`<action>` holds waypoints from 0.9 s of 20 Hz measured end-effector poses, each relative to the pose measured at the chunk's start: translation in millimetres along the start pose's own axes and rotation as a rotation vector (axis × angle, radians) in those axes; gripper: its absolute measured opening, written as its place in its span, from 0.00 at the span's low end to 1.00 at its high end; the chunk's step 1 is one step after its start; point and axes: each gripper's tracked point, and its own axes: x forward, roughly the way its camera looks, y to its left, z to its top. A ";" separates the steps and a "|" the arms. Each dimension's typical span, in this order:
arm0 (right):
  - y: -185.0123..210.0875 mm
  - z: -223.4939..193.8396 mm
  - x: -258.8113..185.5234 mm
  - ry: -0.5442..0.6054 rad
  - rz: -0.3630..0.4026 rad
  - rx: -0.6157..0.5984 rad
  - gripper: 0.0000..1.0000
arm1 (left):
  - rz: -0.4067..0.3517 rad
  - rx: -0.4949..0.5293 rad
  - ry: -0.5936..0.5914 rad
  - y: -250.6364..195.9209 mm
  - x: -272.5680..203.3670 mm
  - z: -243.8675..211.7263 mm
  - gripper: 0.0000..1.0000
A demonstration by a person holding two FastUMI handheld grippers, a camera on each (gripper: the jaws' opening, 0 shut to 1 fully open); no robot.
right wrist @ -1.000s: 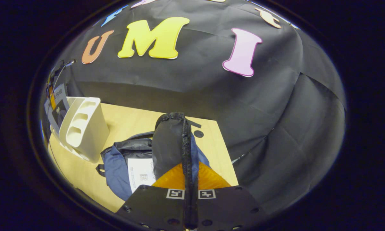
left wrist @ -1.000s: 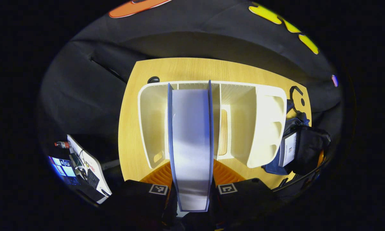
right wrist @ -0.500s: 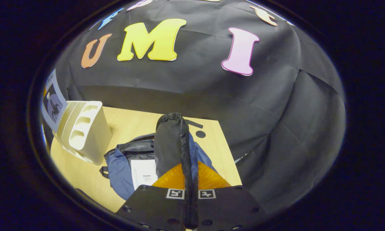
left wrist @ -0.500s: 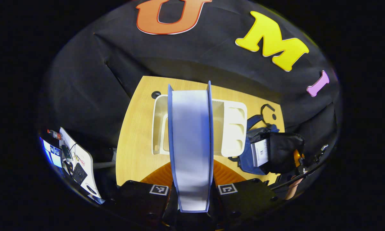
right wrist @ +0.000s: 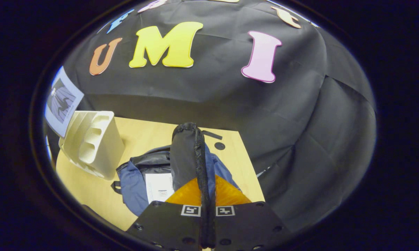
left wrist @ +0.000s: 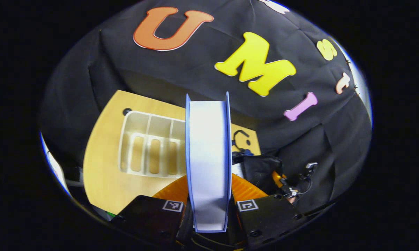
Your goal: Open the schoolbag, grab two books from the bookshelf and put them into the schoolbag.
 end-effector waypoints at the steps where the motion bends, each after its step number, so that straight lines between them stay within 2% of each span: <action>1: 0.5 -1.5 0.0 0.000 0.001 -0.002 0.01 | -0.040 -0.006 -0.008 -11.9 8.9 -4.1 0.43; 4: 2.5 -2.9 0.8 0.000 0.006 -0.017 0.01 | -0.150 -0.048 0.005 -50.2 45.5 -26.8 0.42; 6: 3.1 -2.7 1.0 -0.002 0.011 -0.023 0.01 | -0.175 -0.068 0.043 -61.5 75.9 -52.5 0.42; 10: -0.7 -2.1 3.5 0.002 0.020 -0.022 0.01 | -0.178 -0.113 0.101 -69.8 132.4 -97.0 0.42; 14: -7.4 -0.9 4.5 0.004 0.025 -0.023 0.01 | -0.122 -0.106 0.120 -73.3 185.1 -127.6 0.42; 18: -13.5 -3.5 6.1 0.011 0.031 -0.008 0.01 | -0.142 -0.155 0.163 -87.0 226.3 -156.4 0.42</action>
